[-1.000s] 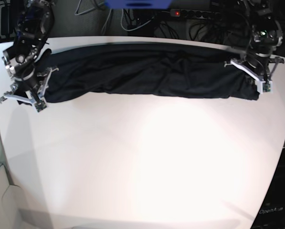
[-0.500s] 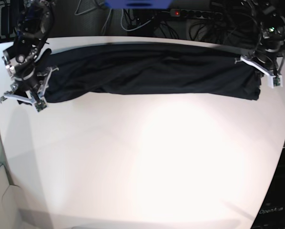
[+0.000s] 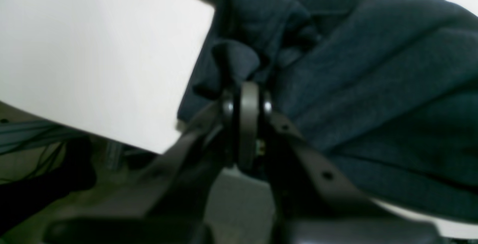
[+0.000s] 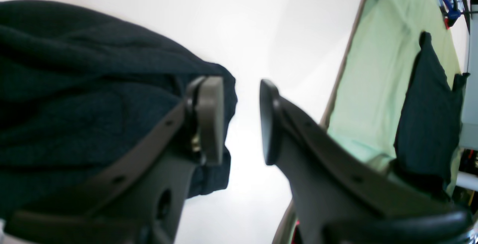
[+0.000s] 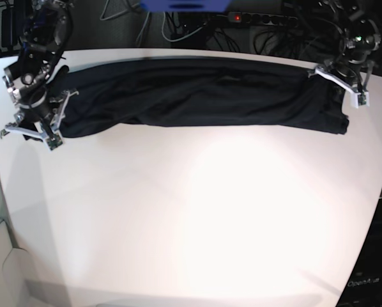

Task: Fold the T-shirt properly
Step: 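Grasp the band end with the left gripper, right gripper holding the other end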

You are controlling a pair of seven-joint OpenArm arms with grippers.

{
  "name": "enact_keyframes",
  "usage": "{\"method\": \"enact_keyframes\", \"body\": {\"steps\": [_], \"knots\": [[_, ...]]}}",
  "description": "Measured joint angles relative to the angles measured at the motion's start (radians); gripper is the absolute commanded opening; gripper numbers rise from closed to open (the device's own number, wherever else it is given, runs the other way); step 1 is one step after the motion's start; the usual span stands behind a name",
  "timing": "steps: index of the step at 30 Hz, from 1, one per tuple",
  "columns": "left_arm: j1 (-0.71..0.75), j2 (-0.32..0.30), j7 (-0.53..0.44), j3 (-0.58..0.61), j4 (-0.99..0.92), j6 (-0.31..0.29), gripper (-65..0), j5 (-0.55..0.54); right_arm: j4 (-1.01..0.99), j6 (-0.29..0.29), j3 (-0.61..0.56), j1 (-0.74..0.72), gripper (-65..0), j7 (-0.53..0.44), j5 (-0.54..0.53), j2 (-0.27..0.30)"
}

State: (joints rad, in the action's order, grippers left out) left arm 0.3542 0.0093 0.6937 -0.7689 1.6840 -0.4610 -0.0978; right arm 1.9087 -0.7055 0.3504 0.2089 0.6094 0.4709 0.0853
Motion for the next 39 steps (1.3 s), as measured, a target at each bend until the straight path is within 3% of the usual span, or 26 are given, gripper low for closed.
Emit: {"method": "enact_keyframes", "body": {"steps": [6, 11, 16, 30, 39], "knots": [[0.002, 0.013, -0.054, -0.003, -0.007, -0.016, -62.8, 0.0, 0.0, 0.0, 0.0, 0.0, -46.9, 0.0, 0.0, 0.0], [0.011, 0.062, -0.121, -0.009, 0.005, -0.144, -46.7, 0.001, 0.0, 0.0, -0.002, 0.0, -46.9, 0.0, 0.0, 0.0], [0.008, 0.112, -0.163, -0.091, 0.012, -0.236, -47.9, 0.004, 0.0, 0.0, -0.002, 0.0, -46.9, 0.0, 0.0, 0.0], [-0.068, 0.127, -0.157, -0.31, 0.033, -0.232, -47.9, 0.004, 0.0, 0.0, -0.002, 0.0, -46.9, 0.0, 0.0, 0.0], [-0.111, 0.145, -0.15, -0.328, 0.057, -0.235, -47.9, 0.005, 0.0, 0.0, -0.002, 0.0, -46.9, 0.0, 0.0, 0.0]]}}
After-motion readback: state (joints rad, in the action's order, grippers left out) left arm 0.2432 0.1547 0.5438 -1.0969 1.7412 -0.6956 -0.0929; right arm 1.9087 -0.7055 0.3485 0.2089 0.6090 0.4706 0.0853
